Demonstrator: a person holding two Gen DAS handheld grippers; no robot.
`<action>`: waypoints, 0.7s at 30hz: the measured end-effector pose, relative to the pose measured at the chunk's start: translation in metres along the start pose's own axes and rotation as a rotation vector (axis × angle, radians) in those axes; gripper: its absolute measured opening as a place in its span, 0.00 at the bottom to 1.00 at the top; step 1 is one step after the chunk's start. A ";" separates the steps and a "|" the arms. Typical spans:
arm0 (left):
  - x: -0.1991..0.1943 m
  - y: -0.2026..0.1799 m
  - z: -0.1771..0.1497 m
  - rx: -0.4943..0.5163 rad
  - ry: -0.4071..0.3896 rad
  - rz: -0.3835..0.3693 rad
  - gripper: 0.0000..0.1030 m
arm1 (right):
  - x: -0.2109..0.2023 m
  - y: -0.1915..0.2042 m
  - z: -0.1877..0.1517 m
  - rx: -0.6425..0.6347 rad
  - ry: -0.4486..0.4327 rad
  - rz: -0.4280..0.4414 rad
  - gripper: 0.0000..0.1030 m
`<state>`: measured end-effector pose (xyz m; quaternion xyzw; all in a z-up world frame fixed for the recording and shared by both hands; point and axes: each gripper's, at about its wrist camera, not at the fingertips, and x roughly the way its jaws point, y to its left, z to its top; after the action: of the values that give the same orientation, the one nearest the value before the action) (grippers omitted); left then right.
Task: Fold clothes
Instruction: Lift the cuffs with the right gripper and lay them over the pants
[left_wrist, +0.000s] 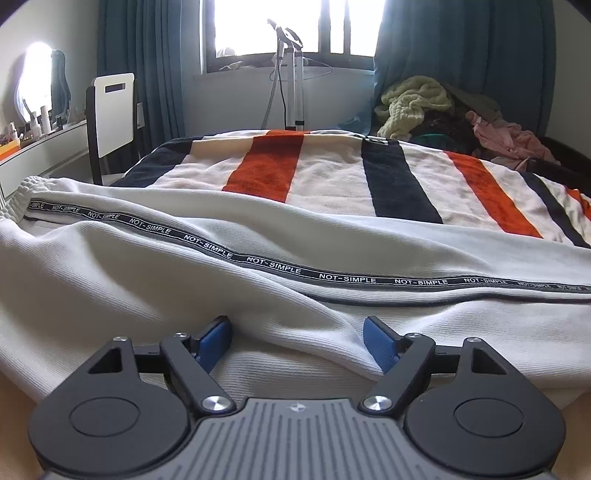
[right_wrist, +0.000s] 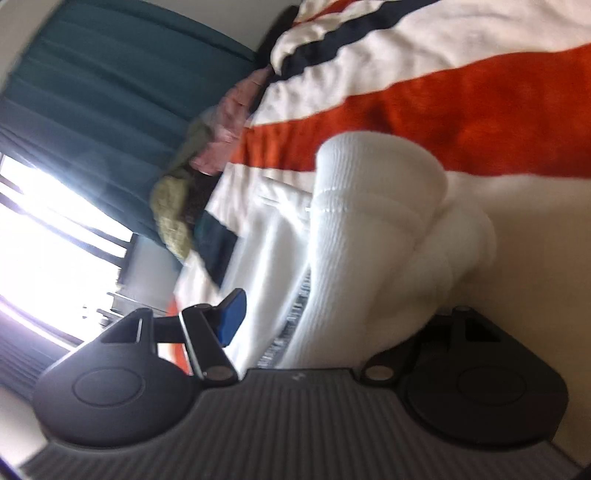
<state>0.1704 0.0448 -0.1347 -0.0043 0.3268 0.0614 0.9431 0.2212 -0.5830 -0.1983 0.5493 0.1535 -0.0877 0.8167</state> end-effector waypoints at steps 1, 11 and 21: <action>0.000 0.000 0.000 0.001 0.000 0.001 0.78 | 0.000 -0.001 0.001 0.016 -0.006 0.053 0.67; 0.002 0.001 0.002 -0.008 0.006 0.002 0.79 | 0.012 -0.006 0.007 -0.021 0.047 0.010 0.62; 0.001 0.005 0.008 -0.032 0.026 -0.015 0.79 | -0.006 0.041 -0.004 -0.222 -0.041 -0.144 0.19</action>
<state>0.1755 0.0501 -0.1285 -0.0228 0.3380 0.0595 0.9390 0.2278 -0.5641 -0.1618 0.4410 0.1845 -0.1398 0.8671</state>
